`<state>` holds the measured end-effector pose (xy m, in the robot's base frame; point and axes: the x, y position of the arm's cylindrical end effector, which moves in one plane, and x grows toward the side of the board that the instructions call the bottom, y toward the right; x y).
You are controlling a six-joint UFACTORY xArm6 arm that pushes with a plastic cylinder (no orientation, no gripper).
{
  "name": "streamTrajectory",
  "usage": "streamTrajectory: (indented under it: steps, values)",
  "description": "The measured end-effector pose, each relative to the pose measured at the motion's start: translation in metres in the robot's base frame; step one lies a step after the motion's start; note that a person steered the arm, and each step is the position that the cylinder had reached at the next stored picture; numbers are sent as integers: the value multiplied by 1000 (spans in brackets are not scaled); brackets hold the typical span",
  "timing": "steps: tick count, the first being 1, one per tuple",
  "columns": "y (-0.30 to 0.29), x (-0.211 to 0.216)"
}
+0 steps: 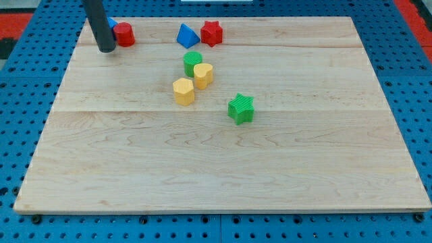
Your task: Nudge the blue cube down a bit
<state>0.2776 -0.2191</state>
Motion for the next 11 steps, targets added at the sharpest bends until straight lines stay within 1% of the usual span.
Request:
streamTrajectory:
  steps: [1,2,3,4,5,6,7,8,9,11]
  values:
    - [17,-21]
    - [40,-1]
    - [51,18]
    - [-41,30]
    - [-85,25]
    - [-71,-25]
    - [-38,-83]
    - [-11,-86]
    - [27,-81]
    - [23,-78]
